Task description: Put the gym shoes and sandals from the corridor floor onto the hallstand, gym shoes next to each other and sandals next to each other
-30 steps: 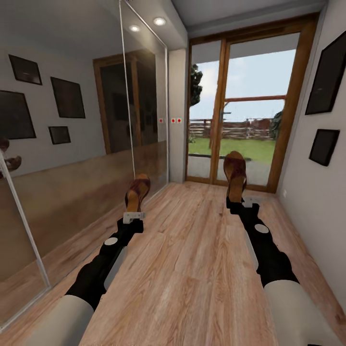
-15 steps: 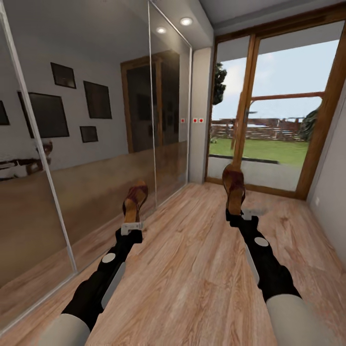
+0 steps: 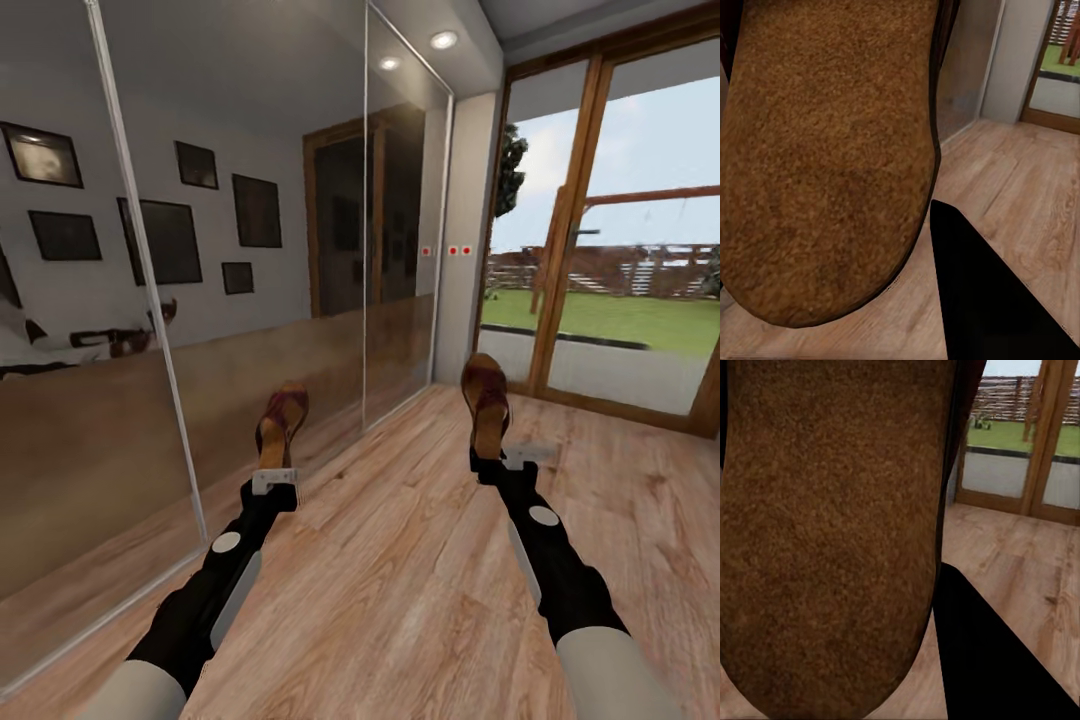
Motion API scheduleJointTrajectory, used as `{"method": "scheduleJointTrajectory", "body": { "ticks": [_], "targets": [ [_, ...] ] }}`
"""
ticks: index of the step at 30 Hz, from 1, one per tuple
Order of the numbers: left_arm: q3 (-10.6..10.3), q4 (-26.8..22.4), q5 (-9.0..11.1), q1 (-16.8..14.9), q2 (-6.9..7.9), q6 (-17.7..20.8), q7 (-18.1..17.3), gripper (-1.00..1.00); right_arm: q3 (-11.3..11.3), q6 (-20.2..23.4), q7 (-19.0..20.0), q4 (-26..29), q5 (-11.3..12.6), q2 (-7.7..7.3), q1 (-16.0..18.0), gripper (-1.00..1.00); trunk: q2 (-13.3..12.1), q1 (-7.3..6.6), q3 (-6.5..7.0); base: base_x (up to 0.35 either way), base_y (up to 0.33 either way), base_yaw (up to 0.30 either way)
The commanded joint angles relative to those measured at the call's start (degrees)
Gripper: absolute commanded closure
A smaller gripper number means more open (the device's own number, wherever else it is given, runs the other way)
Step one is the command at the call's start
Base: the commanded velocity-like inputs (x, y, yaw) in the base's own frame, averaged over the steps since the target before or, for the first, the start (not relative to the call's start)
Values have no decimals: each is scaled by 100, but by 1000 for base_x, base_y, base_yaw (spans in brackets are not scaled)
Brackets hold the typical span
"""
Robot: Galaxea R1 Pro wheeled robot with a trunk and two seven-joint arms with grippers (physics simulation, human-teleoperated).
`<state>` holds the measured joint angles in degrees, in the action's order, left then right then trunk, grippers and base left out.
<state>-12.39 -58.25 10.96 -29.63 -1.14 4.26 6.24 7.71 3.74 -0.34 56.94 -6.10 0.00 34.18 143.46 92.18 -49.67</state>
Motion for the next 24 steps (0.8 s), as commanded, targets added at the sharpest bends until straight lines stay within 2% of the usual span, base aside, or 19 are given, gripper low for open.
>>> {"method": "scheduleJointTrajectory", "body": {
  "ticks": [1,24],
  "targets": [
    [-17,-7,28,-3,3,31,36,100,3,39,-10,5,-40,0,1,100,3,-2,-6,0,0,290],
    [-23,-5,31,1,-1,31,36,100,3,39,-18,-28,-40,0,1,100,3,-2,-52,0,0,290]
  ]
}}
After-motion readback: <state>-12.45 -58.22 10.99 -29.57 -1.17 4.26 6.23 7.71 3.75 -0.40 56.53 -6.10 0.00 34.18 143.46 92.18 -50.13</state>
